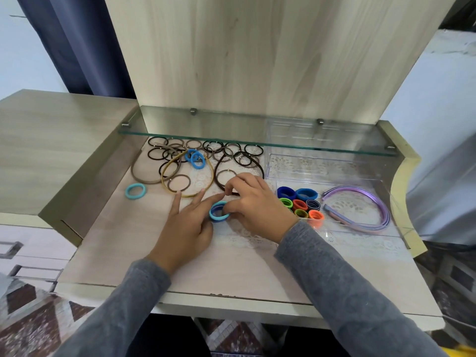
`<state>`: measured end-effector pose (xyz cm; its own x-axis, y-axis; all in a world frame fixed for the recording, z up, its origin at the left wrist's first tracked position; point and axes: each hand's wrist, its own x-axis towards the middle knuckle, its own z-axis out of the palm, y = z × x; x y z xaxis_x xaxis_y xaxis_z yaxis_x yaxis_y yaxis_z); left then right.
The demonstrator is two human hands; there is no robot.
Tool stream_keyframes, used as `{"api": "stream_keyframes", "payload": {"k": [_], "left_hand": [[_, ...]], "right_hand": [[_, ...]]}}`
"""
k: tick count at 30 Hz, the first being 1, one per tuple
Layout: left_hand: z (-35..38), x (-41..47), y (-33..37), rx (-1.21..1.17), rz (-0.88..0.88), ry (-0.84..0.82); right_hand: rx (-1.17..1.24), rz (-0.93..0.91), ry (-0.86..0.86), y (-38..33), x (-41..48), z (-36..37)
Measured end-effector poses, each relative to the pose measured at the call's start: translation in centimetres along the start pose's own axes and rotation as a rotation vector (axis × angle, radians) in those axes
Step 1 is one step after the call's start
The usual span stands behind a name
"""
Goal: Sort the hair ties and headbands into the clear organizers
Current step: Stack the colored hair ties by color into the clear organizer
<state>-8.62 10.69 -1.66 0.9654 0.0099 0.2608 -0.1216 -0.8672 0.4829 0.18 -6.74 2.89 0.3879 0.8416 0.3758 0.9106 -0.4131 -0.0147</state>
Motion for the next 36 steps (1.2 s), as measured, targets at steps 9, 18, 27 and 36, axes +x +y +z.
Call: {"api": "stream_keyframes", "payload": {"k": [9,18,27,36], "left_hand": [[0.2,4.4,4.2,-0.286,-0.015,-0.074],[1.7,9.0,8.7,-0.306,0.028,-0.122],[3.9,10.6,9.9,-0.464,0.002,-0.157],[5.3,10.0,7.8,-0.533,0.092,-0.057]], "right_hand": [[-0.163,0.027,-0.005,3.9,-0.9,-4.3],[-0.354,0.112,0.029,8.3,-3.3,-7.0],[-0.428,0.226,0.0,10.9,-5.1,-5.2],[-0.311,0.372,-0.226,11.4,-3.8,-5.2]]}}
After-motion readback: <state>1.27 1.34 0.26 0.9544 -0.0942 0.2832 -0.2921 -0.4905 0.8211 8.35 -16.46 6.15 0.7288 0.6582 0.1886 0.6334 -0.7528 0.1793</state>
